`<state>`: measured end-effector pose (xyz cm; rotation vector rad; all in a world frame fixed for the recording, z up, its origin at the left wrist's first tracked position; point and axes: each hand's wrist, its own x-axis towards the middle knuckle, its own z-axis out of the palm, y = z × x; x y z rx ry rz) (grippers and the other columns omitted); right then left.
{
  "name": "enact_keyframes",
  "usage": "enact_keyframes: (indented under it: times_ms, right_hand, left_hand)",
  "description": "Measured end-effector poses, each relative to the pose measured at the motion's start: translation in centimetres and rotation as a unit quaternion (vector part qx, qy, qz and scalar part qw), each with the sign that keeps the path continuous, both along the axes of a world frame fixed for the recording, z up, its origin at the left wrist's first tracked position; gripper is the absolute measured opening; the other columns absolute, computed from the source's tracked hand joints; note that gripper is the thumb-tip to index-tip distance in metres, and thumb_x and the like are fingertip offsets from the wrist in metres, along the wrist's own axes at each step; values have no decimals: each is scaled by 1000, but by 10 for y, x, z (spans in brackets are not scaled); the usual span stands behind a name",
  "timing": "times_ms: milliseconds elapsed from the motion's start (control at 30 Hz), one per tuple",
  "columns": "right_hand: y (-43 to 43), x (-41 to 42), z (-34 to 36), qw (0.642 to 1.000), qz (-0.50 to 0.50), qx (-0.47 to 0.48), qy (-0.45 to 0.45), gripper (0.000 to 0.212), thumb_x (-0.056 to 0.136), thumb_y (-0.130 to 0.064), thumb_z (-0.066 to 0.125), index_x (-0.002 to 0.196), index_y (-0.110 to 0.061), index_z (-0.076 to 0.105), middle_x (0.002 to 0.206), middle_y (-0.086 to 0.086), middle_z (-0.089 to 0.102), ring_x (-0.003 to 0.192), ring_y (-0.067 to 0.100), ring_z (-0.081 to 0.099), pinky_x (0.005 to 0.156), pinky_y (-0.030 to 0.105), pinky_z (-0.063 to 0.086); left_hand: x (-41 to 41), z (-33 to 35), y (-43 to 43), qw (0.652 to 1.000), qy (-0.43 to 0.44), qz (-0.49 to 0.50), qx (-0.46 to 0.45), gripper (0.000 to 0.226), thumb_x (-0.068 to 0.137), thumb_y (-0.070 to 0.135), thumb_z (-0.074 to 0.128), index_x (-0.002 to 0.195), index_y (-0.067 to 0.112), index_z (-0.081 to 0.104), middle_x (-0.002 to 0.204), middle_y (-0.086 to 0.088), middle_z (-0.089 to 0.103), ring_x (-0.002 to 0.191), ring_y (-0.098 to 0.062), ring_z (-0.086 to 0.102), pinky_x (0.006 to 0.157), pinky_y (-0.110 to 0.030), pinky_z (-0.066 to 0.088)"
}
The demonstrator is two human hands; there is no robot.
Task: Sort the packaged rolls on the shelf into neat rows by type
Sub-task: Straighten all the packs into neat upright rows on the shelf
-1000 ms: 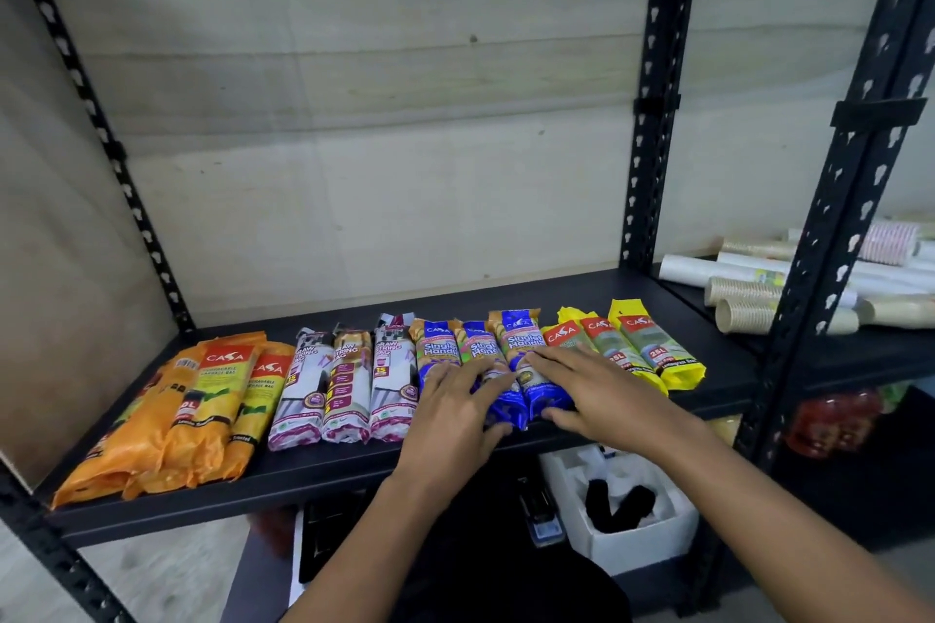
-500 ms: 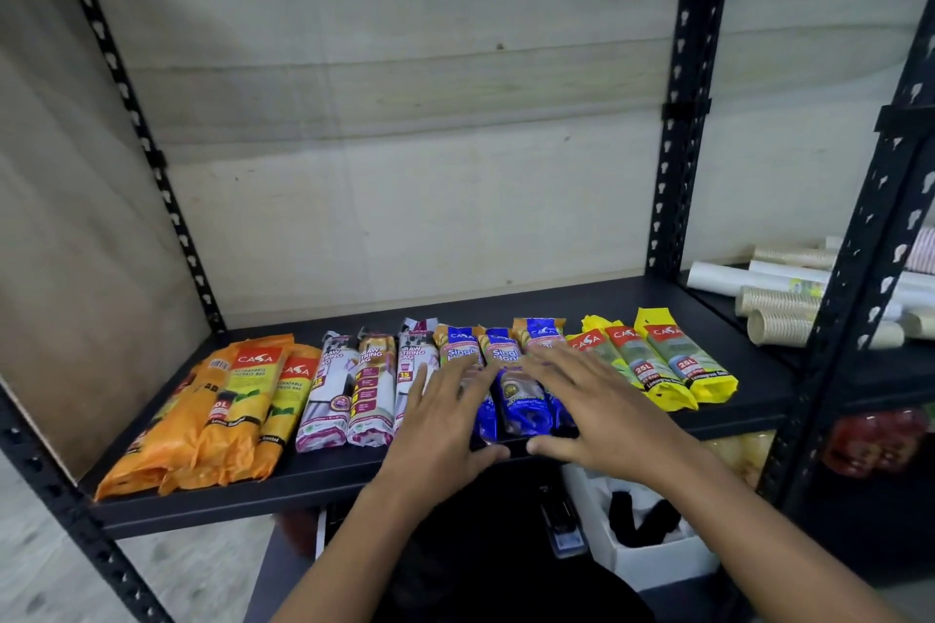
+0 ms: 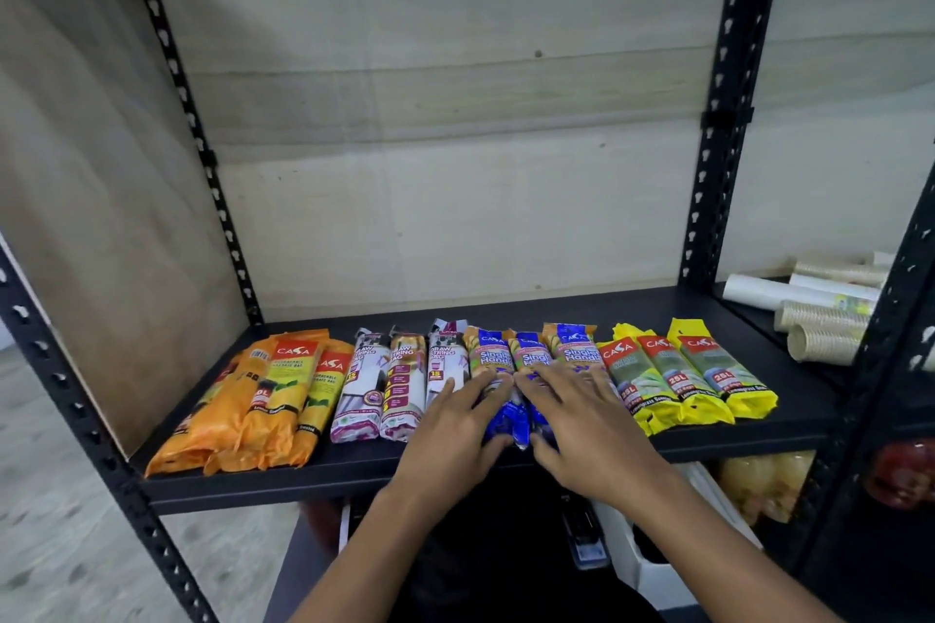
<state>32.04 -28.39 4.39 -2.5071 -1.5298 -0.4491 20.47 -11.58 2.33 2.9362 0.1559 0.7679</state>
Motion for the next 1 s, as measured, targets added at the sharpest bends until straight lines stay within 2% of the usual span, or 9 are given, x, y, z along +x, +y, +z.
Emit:
enact_keyframes:
  times_ms: [100,167,300,433,533,700,767,867,1000]
  right_hand:
    - [2,-15,11,999,15,-33,26,85,89,-56,43,155,-32,-5,165,0,-6,151,23,-12,120,52,-1]
    - [8,-26,17,998,34,-35,34,87,89,-60,43,155,-32,-6,165,0,-8,150,21,-14,121,49,-3]
    - [31,-41,26,997,66,-15,46,78,93,-58,46,156,-26,12,164,0,10,151,21,0,122,46,2]
    - [56,-48,23,996,83,4,22,65,94,-49,51,149,-18,34,155,4,32,145,23,24,120,44,14]
    - [73,-51,14,996,88,6,23,62,94,-44,55,148,-18,38,153,5,37,139,27,34,117,46,21]
    - [85,-49,-2,995,99,16,11,54,94,-28,56,146,-22,40,147,5,45,131,27,45,113,44,28]
    - [87,-48,-7,995,96,26,-4,50,93,-21,57,142,-21,46,141,6,51,125,27,50,111,44,30]
    - [89,-48,-9,995,90,36,-19,45,90,-17,62,134,-18,54,131,8,56,117,29,55,104,43,38]
    - [91,-50,-12,995,85,49,-30,41,89,-18,63,130,-18,57,128,7,57,113,28,55,102,42,40]
  left_hand:
    - [-14,1,8,1000,3,-1,-10,85,91,52,60,158,30,11,164,4,15,149,-15,17,122,-39,10]
    - [-26,3,20,1000,3,13,-25,92,88,58,59,157,35,3,165,6,9,151,-15,9,122,-39,8]
    - [-50,7,50,999,17,46,-15,95,82,65,62,157,33,13,164,4,15,150,-18,10,121,-38,6]
    - [-68,8,72,996,34,76,-15,86,79,59,71,152,29,35,158,4,29,142,-19,31,114,-34,31]
    - [-73,6,77,995,29,91,-12,67,83,53,71,142,29,51,150,6,43,134,-19,45,106,-35,44]
    - [-76,0,73,996,19,89,17,63,84,45,73,142,40,48,139,3,56,123,-22,56,96,-37,52]
    - [-76,1,70,995,10,97,35,54,83,42,74,134,42,56,135,0,59,117,-23,59,91,-37,54]
    - [-78,2,64,994,-2,102,29,39,82,40,76,120,38,66,130,2,61,109,-22,63,87,-35,55]
    - [-83,-2,59,995,-1,102,22,43,73,35,85,112,31,67,131,1,59,111,-22,62,85,-34,56]
